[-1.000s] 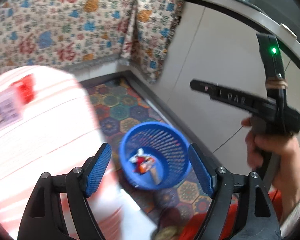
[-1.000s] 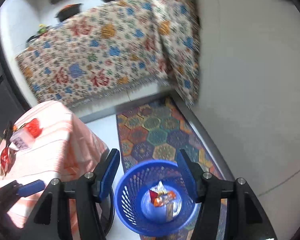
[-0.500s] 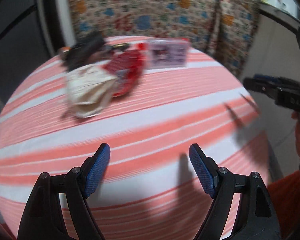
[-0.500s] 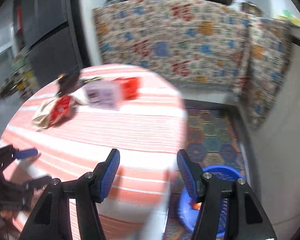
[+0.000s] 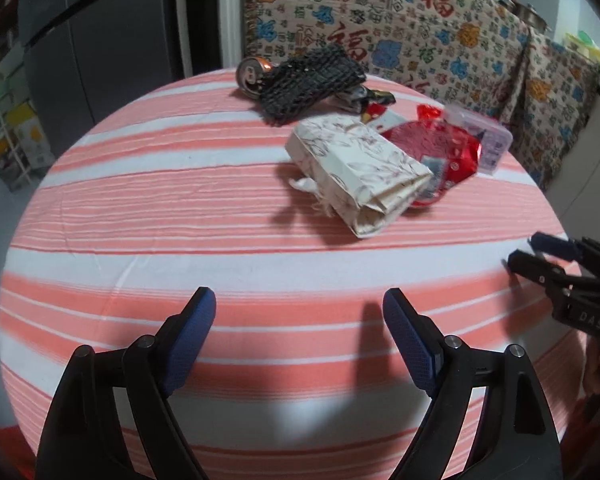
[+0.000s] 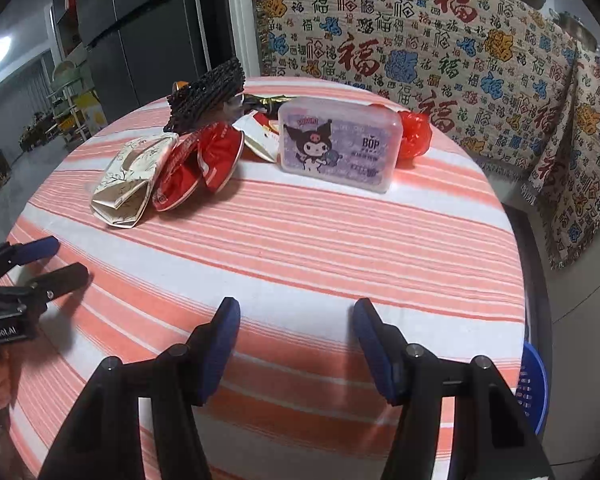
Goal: Collect trash
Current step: 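Move both open tools back over the table toward the remaining trash, then grasp the floral tissue pack with the left tool while the right tool grasps the red Coca-Cola wrapper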
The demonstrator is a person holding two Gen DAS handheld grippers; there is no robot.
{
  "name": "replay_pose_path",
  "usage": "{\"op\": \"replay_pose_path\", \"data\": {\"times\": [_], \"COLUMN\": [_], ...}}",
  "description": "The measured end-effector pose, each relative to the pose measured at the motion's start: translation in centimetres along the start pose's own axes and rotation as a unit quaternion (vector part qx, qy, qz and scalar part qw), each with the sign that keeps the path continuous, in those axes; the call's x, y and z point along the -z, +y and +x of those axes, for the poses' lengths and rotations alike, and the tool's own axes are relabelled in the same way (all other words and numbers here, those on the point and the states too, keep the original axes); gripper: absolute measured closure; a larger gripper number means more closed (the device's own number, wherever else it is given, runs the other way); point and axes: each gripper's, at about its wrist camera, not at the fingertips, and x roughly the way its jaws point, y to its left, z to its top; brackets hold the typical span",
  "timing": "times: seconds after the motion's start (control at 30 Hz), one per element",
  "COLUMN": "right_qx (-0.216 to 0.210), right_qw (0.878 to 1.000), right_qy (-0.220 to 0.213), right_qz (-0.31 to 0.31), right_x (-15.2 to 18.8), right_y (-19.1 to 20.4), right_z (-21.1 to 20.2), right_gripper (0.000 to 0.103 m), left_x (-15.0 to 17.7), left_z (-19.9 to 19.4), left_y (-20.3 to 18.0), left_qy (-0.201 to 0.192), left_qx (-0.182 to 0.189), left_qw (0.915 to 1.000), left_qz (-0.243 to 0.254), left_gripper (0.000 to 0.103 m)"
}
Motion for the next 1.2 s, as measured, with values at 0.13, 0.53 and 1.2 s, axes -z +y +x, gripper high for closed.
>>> {"op": "replay_pose_path", "data": {"times": [0.13,0.53,1.2], "right_qx": [-0.003,-0.001,-0.055], "right_qw": [1.000,0.998,0.996], "right_qy": [-0.003,-0.062,-0.065], "right_qz": [0.008,0.017,0.038], "right_x": [-0.2,-2.3,-4.2], "right_y": [0.0,0.1,1.8], "right_z": [-0.1,-1.6,-0.8], "right_gripper": [0.042,0.042,0.042], "left_x": [-1.1,-6.7,-6.2], "left_z": [-1.0,2.4,1.7], "left_y": [1.4,0.6,2.6], "left_qy": [-0.024,-0.027,-0.024], "left_qx": [0.021,0.047,0.076], "left_qw": [0.9988,0.9949,0.9949], "left_qz": [-0.037,-0.085,-0.062], "left_gripper": [0.016,0.018,0.068]}}
